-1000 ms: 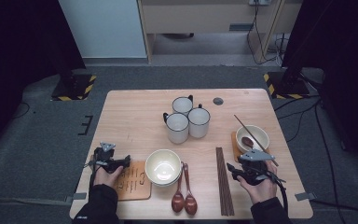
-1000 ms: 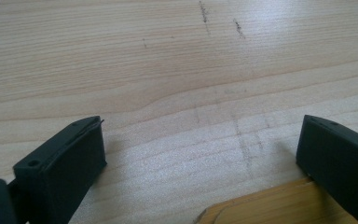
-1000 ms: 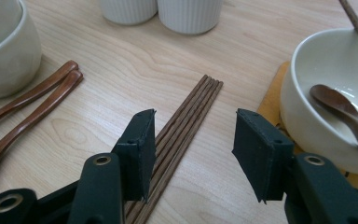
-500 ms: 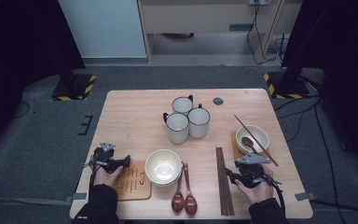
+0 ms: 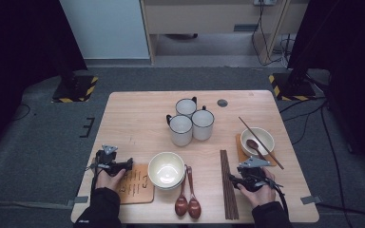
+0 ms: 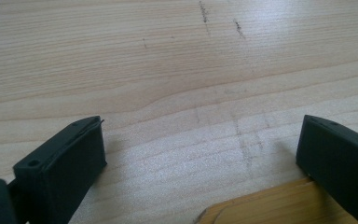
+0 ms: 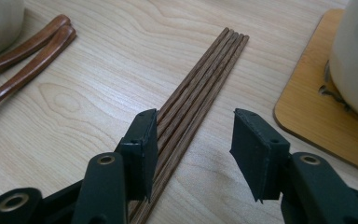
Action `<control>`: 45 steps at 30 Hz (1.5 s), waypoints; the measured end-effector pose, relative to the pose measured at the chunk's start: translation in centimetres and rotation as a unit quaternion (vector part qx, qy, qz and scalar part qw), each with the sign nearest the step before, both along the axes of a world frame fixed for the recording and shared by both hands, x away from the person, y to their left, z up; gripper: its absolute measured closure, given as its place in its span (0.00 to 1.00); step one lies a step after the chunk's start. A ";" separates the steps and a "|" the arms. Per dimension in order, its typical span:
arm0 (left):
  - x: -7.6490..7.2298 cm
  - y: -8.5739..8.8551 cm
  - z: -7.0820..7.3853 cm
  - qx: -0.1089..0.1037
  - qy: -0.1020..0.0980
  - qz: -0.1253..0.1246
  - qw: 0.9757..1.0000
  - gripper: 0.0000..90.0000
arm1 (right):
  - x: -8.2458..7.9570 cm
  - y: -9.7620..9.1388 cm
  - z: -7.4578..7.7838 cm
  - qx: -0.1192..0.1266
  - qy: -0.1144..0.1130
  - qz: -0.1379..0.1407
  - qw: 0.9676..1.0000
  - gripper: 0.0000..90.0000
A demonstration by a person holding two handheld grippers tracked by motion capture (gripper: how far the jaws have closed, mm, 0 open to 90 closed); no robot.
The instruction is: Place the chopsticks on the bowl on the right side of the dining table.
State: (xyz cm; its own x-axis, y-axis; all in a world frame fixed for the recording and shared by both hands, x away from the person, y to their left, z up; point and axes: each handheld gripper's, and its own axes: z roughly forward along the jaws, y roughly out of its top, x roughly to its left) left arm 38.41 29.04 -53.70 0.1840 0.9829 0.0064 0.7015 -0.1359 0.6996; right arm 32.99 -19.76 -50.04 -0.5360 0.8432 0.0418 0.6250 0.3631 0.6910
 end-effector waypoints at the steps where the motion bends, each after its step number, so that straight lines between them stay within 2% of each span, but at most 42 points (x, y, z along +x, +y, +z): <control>1: 0.0 0.0 0.0 0.000 0.000 0.000 1.000 0.00 | 0.1 0.0 -0.1 -0.001 0.001 -0.001 1.000 0.57; 24: 0.0 0.0 0.0 0.000 0.000 0.000 1.000 0.00 | 0.5 0.2 -1.1 -0.010 0.034 -0.001 0.999 0.67; 45: 0.0 0.0 0.0 0.000 0.000 0.000 1.000 0.00 | 0.9 0.4 -1.5 -0.020 0.045 0.004 0.999 0.74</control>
State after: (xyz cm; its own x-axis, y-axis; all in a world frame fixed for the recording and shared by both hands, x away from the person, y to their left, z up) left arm 38.41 29.05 -53.70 0.1841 0.9829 0.0067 0.7016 -0.1362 0.6995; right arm 33.86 -19.33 -51.51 -0.5384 0.8409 0.0558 0.6805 0.3947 0.6174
